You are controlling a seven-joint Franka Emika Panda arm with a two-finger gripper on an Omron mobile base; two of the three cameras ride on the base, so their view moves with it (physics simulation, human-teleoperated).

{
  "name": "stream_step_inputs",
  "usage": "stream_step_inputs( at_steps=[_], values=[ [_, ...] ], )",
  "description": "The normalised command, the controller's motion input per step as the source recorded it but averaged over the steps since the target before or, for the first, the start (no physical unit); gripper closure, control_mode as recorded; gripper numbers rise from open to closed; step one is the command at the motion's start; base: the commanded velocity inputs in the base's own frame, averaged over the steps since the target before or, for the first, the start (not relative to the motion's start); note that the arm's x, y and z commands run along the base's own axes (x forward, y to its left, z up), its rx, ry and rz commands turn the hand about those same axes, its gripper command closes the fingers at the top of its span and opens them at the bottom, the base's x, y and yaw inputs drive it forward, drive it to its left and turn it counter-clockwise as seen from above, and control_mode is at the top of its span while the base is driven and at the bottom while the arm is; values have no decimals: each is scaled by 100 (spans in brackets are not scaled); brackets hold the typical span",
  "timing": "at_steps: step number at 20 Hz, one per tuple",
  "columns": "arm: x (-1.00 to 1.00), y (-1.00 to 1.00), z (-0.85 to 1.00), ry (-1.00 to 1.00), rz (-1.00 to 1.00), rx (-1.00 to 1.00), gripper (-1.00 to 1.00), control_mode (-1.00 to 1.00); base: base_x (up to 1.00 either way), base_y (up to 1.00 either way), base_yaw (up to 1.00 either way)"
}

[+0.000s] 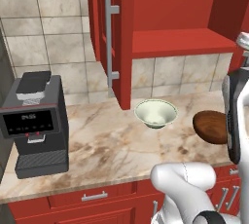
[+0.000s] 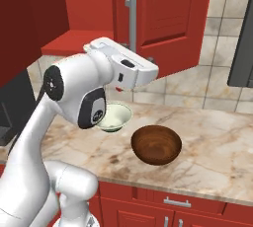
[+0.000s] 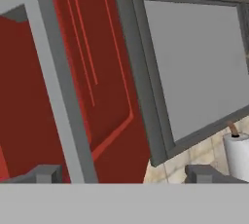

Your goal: Open the cabinet. Pick the bowls from the counter and place them in the cabinet. Then close the cabinet.

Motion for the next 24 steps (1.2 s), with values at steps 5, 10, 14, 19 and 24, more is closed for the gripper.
stream_step_inputs(
  at_steps=[5, 10, 14, 19, 24],
  values=[
    [-54, 3, 0, 0, 33, -2, -100, -100, 0, 0, 0],
    [-44, 0, 0, 0, 2, 0, -100, -100, 0, 0, 0],
    [-100, 3, 0, 0, 5, 0, -100, -100, 0, 0, 0],
    [-79, 69, 0, 0, 1, -6, -100, -100, 0, 0, 0],
    [-43, 100, 0, 0, 0, -12, -100, -100, 0, 0, 0]
  ],
)
